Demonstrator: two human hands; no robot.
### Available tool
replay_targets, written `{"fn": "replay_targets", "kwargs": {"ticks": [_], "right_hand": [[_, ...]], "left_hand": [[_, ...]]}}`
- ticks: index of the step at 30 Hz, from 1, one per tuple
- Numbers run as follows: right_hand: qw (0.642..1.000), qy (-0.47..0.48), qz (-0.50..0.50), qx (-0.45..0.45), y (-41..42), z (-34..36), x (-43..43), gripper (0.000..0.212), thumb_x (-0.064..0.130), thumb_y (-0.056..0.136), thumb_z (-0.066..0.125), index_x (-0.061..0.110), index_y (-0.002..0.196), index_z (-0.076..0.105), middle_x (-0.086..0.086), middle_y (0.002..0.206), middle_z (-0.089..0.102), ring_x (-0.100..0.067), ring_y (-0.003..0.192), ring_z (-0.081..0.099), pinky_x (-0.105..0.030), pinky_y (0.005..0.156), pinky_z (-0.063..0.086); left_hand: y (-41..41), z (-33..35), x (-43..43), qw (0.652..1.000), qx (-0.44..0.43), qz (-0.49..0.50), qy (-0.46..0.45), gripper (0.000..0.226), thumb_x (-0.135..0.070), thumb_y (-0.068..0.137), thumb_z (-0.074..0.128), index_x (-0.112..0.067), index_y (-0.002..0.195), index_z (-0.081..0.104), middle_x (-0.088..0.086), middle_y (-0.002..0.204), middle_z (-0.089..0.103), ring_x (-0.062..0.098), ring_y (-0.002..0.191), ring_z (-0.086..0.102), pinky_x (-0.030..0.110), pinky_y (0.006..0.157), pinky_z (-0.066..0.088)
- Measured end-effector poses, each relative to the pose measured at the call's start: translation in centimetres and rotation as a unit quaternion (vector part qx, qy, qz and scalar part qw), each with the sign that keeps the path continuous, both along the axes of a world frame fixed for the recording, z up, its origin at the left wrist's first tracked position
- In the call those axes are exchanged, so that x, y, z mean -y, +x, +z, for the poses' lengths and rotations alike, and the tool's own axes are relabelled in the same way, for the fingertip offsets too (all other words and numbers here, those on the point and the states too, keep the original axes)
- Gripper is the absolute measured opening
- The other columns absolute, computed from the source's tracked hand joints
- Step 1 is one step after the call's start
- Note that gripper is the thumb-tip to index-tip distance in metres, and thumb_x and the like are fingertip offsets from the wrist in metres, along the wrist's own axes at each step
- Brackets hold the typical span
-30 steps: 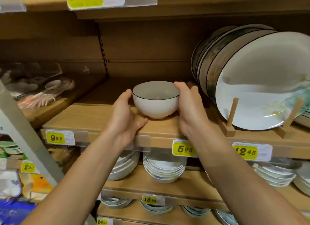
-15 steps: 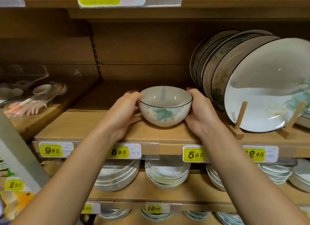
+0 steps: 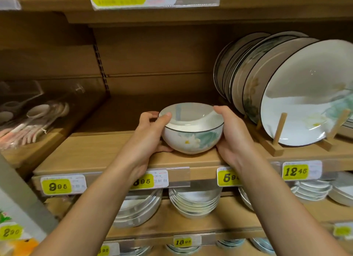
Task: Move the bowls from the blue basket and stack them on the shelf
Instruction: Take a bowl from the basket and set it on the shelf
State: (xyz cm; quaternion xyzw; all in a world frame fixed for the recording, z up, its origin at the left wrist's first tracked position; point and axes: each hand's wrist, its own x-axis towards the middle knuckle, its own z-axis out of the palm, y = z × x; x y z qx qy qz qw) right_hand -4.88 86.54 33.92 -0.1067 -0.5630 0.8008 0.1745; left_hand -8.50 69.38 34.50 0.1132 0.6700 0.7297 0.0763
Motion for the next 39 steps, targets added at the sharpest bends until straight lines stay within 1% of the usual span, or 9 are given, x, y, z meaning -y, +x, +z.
{"fn": "replay_targets", "kwargs": {"ticks": [5, 10, 15, 16, 20, 24, 26, 34, 39], "right_hand": [[1.000, -0.008, 0.006, 0.001, 0.4, -0.4, 0.1, 0.020, 0.037, 0.096, 0.052, 0.024, 0.100, 0.067, 0.002, 0.090, 0.077, -0.012, 0.084, 0.074, -0.031, 0.077, 0.056], [0.998, 0.068, -0.012, -0.006, 0.9, -0.8, 0.5, 0.042, 0.042, 0.083, 0.055, 0.023, 0.119, 0.061, -0.001, 0.112, 0.071, -0.017, 0.105, 0.067, -0.038, 0.094, 0.053], [0.994, 0.104, 0.014, 0.009, 1.9, -0.4, 0.0, 0.022, 0.049, 0.092, 0.055, 0.035, 0.107, 0.061, 0.008, 0.108, 0.071, -0.010, 0.105, 0.066, -0.032, 0.091, 0.052], [0.994, 0.109, 0.025, 0.006, 2.2, -0.4, -0.3, 0.025, 0.053, 0.091, 0.055, 0.037, 0.110, 0.060, 0.011, 0.109, 0.071, -0.008, 0.105, 0.066, -0.030, 0.091, 0.051], [0.989, 0.143, 0.044, -0.012, 3.9, -0.3, -1.7, 0.076, 0.058, 0.073, 0.069, 0.033, 0.141, 0.045, 0.017, 0.127, 0.062, -0.002, 0.114, 0.060, -0.029, 0.095, 0.049], [0.986, 0.145, 0.078, -0.009, 4.5, -0.5, -2.0, 0.103, 0.050, 0.054, 0.084, 0.027, 0.146, 0.041, 0.009, 0.132, 0.060, -0.005, 0.110, 0.065, -0.029, 0.095, 0.053], [0.988, 0.131, 0.077, -0.015, 4.5, -0.5, -1.8, 0.108, 0.050, 0.048, 0.084, 0.024, 0.145, 0.044, 0.003, 0.136, 0.058, -0.009, 0.111, 0.065, -0.031, 0.096, 0.053], [0.986, 0.144, 0.080, -0.033, 4.4, -0.5, -2.3, 0.109, 0.051, 0.049, 0.083, 0.024, 0.146, 0.040, 0.009, 0.131, 0.060, -0.008, 0.117, 0.061, -0.035, 0.102, 0.050], [0.960, 0.274, 0.052, -0.007, 4.6, -0.3, -2.7, 0.114, 0.067, 0.043, 0.082, 0.031, 0.144, 0.042, 0.025, 0.124, 0.056, 0.004, 0.117, 0.055, -0.027, 0.099, 0.048]], "left_hand": [[-0.3, -0.1, 0.0, 0.999, 0.027, -0.016, 0.024, 0.025, -0.039, 0.098, 0.050, -0.021, 0.115, 0.055, 0.001, 0.112, 0.066, 0.015, 0.101, 0.066, 0.028, 0.062, 0.059], [-0.3, -0.3, -0.2, 0.999, 0.033, 0.003, 0.035, 0.032, -0.046, 0.100, 0.043, -0.024, 0.110, 0.065, -0.005, 0.099, 0.076, 0.009, 0.088, 0.072, 0.026, 0.061, 0.058], [0.5, 0.0, 0.5, 0.998, 0.044, -0.028, 0.032, 0.037, -0.048, 0.100, 0.040, -0.023, 0.106, 0.067, -0.006, 0.096, 0.076, 0.006, 0.089, 0.072, 0.026, 0.066, 0.059], [0.6, -0.1, 0.9, 0.998, 0.035, -0.032, 0.031, 0.036, -0.046, 0.100, 0.041, -0.022, 0.108, 0.066, -0.006, 0.099, 0.076, 0.007, 0.093, 0.071, 0.027, 0.071, 0.060], [1.4, -0.4, 2.6, 0.999, -0.026, -0.036, 0.004, 0.025, -0.032, 0.094, 0.058, -0.031, 0.119, 0.056, -0.012, 0.108, 0.073, 0.003, 0.102, 0.068, 0.029, 0.084, 0.057], [2.3, -0.6, 2.5, 0.998, -0.025, -0.059, 0.018, 0.060, -0.036, 0.075, 0.073, -0.025, 0.130, 0.052, -0.008, 0.117, 0.070, 0.005, 0.104, 0.068, 0.030, 0.089, 0.056], [2.6, -0.7, 2.2, 0.998, -0.026, -0.052, 0.024, 0.073, -0.039, 0.066, 0.074, -0.022, 0.134, 0.052, -0.005, 0.122, 0.066, 0.006, 0.103, 0.068, 0.030, 0.088, 0.057], [2.9, -1.0, 1.9, 0.998, -0.036, -0.037, 0.026, 0.071, -0.036, 0.071, 0.073, -0.021, 0.137, 0.050, -0.004, 0.124, 0.066, 0.006, 0.104, 0.068, 0.024, 0.084, 0.057], [3.1, -0.6, 1.8, 0.999, -0.019, -0.014, 0.031, 0.074, -0.032, 0.070, 0.074, -0.018, 0.138, 0.049, 0.002, 0.129, 0.062, 0.010, 0.107, 0.067, 0.029, 0.088, 0.057]]}}
